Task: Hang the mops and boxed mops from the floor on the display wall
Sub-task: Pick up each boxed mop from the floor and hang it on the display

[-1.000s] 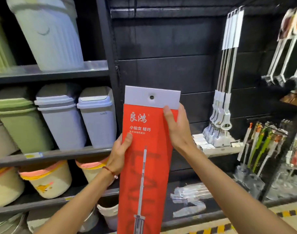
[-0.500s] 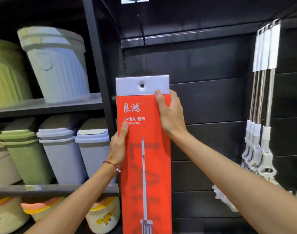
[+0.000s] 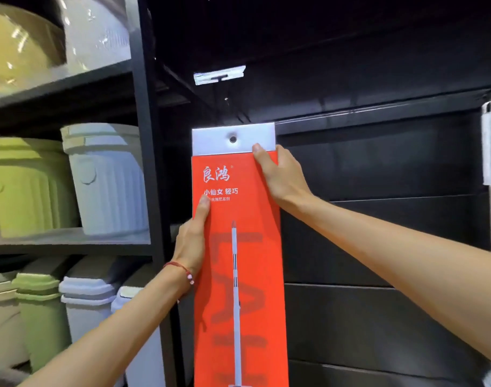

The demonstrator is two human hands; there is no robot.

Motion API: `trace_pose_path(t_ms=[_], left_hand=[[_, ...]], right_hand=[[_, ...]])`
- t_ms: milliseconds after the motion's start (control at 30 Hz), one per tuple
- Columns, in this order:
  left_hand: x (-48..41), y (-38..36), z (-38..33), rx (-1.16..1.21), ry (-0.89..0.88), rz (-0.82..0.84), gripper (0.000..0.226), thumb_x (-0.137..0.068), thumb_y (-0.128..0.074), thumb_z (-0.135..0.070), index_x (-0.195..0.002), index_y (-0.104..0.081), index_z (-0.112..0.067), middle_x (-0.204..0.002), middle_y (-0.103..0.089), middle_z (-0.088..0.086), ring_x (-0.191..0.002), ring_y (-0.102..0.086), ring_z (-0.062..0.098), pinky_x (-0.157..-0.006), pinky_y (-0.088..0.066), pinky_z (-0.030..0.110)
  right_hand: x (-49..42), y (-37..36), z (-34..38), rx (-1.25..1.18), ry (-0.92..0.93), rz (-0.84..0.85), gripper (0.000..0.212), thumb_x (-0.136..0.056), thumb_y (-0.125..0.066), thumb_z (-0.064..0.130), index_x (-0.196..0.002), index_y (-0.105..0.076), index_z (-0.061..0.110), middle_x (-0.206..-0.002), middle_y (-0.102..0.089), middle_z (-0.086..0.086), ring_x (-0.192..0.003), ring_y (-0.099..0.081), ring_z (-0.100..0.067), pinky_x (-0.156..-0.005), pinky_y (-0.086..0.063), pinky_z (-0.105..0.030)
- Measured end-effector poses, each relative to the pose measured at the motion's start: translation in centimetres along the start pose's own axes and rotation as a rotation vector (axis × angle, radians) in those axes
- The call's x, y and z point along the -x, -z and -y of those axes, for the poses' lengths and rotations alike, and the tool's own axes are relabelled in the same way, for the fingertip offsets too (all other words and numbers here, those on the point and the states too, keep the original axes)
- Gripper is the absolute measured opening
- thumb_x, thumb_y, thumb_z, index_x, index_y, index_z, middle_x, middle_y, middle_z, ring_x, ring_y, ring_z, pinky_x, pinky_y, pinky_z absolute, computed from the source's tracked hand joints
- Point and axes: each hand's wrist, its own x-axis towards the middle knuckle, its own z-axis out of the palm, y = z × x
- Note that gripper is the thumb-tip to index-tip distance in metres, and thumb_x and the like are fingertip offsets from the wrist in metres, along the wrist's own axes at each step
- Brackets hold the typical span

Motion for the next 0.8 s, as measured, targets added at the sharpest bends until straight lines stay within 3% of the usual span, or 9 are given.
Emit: trace_pose_path(t_ms=[100, 233, 333, 467, 600, 800], left_hand=[[-2.6, -0.4, -0.6, -0.011, 0.001, -0.019, 0.076, -0.079, -0.054, -0.085, -0.110, -0.080, -0.021, -0.105, -0.081, 0.008, -0.097, -0.078, 0.031, -0.099, -0.056, 0.050], [-6.3, -0.1, -0.8, 0.004, -0.015, -0.007, 0.087, -0.062, -0.062, -0.093, -0.110, -0.081, -0.023, -0.108, -0.080, 0.009, -0.100, -0.077, 0.033, -0.102, -0.054, 0.051], [-8.5, 0.1, -1.4, 0.006, -0.044, 0.020, 0.083, -0.063, -0.062, -0.091, -0.107, -0.082, -0.024, -0.108, -0.080, 0.008, -0.101, -0.077, 0.032, -0.103, -0.054, 0.050], [-11.5, 0.3, -1.9, -0.005, -0.098, 0.048, 0.083, -0.066, -0.060, -0.093, -0.109, -0.082, -0.025, -0.109, -0.080, 0.007, -0.101, -0.077, 0.031, -0.103, -0.053, 0.050], [-14.7, 0.4, -2.2, -0.017, -0.103, 0.017, 0.093, -0.054, -0.062, -0.098, -0.108, -0.082, -0.025, -0.106, -0.081, 0.007, -0.100, -0.077, 0.032, -0.102, -0.054, 0.050], [-17.9, 0.4, -2.3, -0.035, -0.151, -0.027, 0.082, -0.062, -0.058, -0.095, -0.099, -0.084, -0.027, -0.100, -0.081, 0.008, -0.095, -0.078, 0.031, -0.100, -0.056, 0.050]], right_hand=[[-3.1, -0.3, 0.0, -0.009, -0.003, 0.021, 0.055, -0.085, -0.045, 0.077, -0.087, -0.061, 0.025, -0.104, -0.070, 0.001, -0.097, -0.068, -0.023, -0.096, -0.053, -0.052], [-6.6, -1.3, -0.4, -0.068, -0.034, 0.023, 0.052, -0.084, -0.055, 0.071, -0.093, -0.071, 0.022, -0.103, -0.075, 0.003, -0.098, -0.070, -0.023, -0.097, -0.054, -0.049], [-9.1, -1.8, -0.1, -0.147, 0.011, -0.014, 0.038, -0.086, -0.068, 0.060, -0.085, -0.076, 0.023, -0.095, -0.079, 0.004, -0.094, -0.074, -0.023, -0.094, -0.058, -0.046], [-11.5, -2.5, -0.3, -0.262, 0.084, 0.001, 0.040, -0.081, -0.080, 0.056, -0.073, -0.074, 0.017, -0.083, -0.080, -0.002, -0.081, -0.078, -0.024, -0.082, -0.064, -0.043], [-14.1, -3.3, -0.7, -0.268, 0.141, -0.003, 0.041, -0.078, -0.083, 0.055, -0.081, -0.079, 0.015, -0.084, -0.081, -0.002, -0.083, -0.079, -0.022, -0.087, -0.063, -0.050], [-17.9, -4.7, -1.2, -0.305, 0.229, 0.047, 0.051, -0.076, -0.080, 0.062, -0.087, -0.083, 0.012, -0.086, -0.081, -0.006, -0.089, -0.079, -0.027, -0.091, -0.060, -0.053]])
